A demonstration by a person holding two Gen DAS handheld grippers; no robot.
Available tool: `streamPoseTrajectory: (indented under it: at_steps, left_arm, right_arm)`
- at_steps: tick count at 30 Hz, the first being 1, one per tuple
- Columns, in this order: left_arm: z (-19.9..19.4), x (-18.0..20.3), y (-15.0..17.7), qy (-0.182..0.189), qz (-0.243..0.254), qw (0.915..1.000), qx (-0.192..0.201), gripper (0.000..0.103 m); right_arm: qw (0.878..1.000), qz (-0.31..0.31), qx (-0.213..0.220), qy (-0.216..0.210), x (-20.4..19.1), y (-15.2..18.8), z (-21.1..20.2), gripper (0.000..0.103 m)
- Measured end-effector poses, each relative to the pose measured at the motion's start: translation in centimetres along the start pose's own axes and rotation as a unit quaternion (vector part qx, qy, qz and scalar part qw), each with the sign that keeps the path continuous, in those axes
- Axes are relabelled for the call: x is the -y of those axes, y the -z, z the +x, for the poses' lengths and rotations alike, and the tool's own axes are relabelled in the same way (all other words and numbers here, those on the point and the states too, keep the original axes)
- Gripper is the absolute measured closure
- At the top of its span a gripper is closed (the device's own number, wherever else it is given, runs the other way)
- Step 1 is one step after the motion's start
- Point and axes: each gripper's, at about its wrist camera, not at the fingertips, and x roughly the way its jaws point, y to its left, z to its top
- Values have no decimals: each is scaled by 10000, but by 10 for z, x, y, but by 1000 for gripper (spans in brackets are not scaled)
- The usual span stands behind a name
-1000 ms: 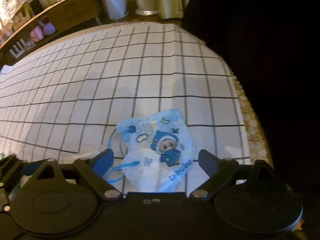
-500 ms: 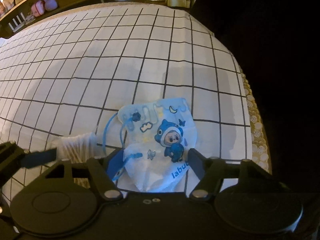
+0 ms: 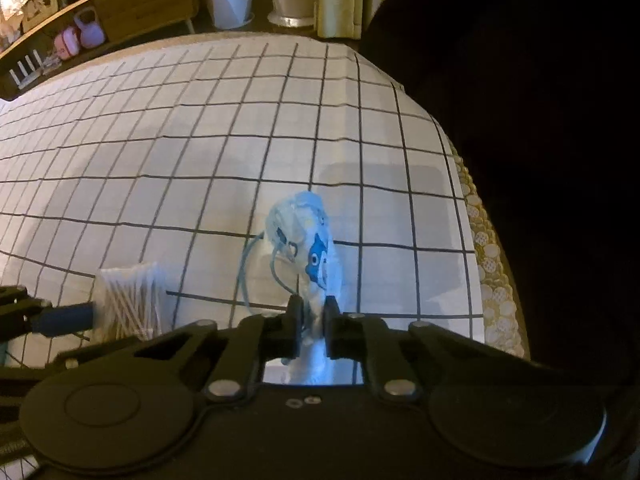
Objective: Organize soft objects
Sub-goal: 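Carry the swab bag and mask packet over the red tin with both tools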
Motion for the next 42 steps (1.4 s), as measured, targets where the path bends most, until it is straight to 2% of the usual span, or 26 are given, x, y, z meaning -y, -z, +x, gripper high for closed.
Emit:
streamPoseTrajectory:
  at_steps: [8, 16, 27, 34, 42]
  left_arm:
    - [-26, -16, -4, -98, -93, 9999, 84, 72]
    - [-78, -23, -5, -155, -36, 9996, 219, 72]
    - [-165, -41, 7, -132, 33, 9995, 295, 72]
    - [-220, -60, 27, -103, 170, 9991, 369, 72]
    - [-275, -92, 52, -202, 349, 9983, 430, 72]
  right_arm:
    - [9990, 204, 391, -87, -5, -2, -39, 95]
    - [9966, 205, 772, -179, -28, 6, -98, 95]
    - [9935, -19, 1092, -331, -96, 35, -174, 95]
    - [9906, -176, 1269, -474, -142, 56, -205, 95]
    - [9864, -423, 1351, -830, -204, 72, -230, 95]
